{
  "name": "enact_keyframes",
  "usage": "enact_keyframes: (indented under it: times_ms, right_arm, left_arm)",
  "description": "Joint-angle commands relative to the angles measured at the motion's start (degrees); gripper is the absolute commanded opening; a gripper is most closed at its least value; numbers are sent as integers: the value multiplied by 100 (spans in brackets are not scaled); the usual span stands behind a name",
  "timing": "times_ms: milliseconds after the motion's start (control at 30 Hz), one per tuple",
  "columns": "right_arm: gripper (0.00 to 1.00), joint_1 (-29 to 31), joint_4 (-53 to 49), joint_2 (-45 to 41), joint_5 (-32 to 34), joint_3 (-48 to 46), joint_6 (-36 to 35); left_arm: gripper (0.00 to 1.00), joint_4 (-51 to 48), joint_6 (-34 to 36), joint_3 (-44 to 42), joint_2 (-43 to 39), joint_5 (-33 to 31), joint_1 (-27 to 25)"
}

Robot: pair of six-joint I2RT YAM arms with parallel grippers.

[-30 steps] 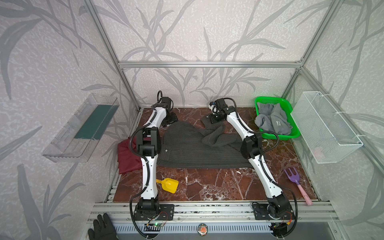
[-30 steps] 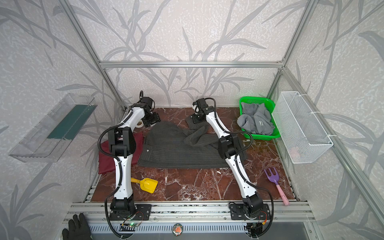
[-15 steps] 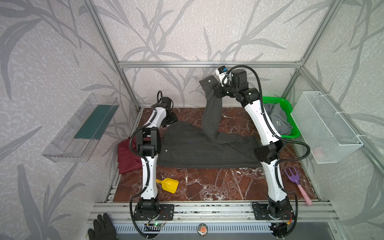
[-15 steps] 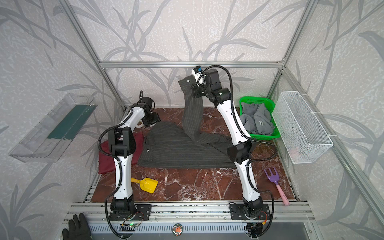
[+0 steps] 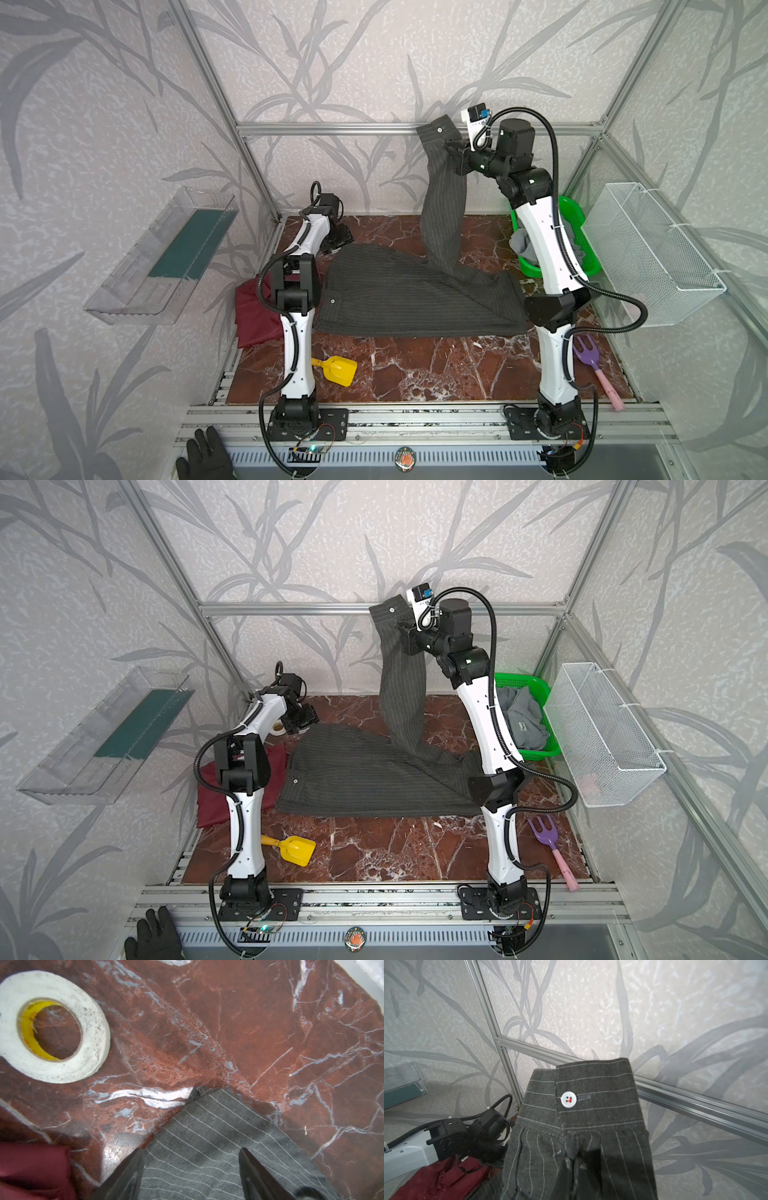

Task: Fold and stack the long sleeve shirts
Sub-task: 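Lift the sleeve cuff high with the right gripper while the left holds the shirt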

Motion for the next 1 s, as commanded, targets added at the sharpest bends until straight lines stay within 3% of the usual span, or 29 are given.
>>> enact_keyframes:
  times_ms: [0, 267, 433, 667, 867, 967]
  right_arm:
    - [0, -68, 478, -300, -790, 3, 299]
    - [0, -68, 1008, -799, -1634, -980, 303]
    - [0, -68, 1661, -1360, -1685, -1977, 271]
    - [0, -66, 1821, -1588, -1968, -2340, 292]
    - [0, -68, 2178, -1817, -2158, -2806, 403]
    - [0, -80, 2216, -1853, -2191, -2901, 439]
  left_arm:
    - [73, -364, -167, 504, 344, -64, 27]
    - [70, -882, -697, 1582, 1030, -221, 27]
    - [68, -844, -830, 1766, 1256, -266, 21]
    - [63, -756, -890, 1824, 1439, -230, -17]
    - [53, -694, -821, 1933, 1566, -326, -94]
    - [44, -636, -782, 1955, 1594, -287, -122]
